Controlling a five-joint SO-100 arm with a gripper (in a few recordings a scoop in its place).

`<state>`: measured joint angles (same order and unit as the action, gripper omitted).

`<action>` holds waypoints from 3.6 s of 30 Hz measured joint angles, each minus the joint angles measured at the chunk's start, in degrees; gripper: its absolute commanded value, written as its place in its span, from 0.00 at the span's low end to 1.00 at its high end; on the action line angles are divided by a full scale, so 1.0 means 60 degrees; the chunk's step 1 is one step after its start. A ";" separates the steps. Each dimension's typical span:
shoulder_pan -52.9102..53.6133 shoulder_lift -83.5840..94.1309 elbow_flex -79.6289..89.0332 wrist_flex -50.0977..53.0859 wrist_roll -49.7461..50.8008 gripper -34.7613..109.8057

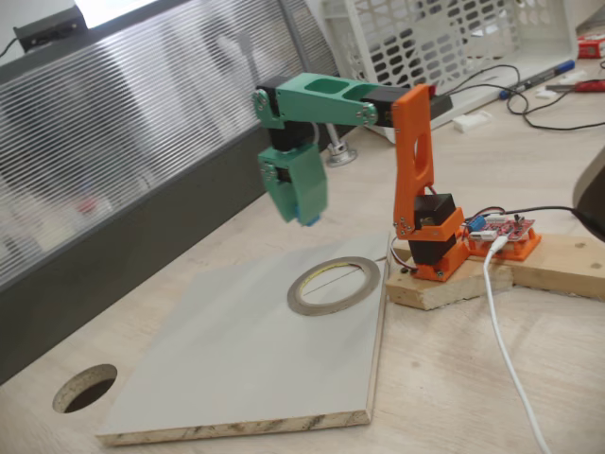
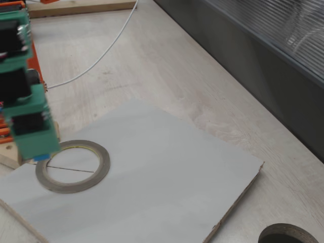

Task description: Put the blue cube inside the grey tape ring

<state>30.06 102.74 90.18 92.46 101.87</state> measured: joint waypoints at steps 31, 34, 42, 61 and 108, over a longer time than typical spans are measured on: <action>-0.3062 0.3604 0.6475 -0.2490 0.0000 0.27; -0.3076 0.3633 0.6475 -0.2505 0.0000 0.27; -0.3105 0.3647 0.6475 -0.2505 0.0000 0.27; -0.3047 0.3677 0.7500 -0.3560 -0.0059 0.27; -0.1714 0.3633 0.7544 -0.4175 -0.0015 0.27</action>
<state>19.78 124.54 135.44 67.41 101.78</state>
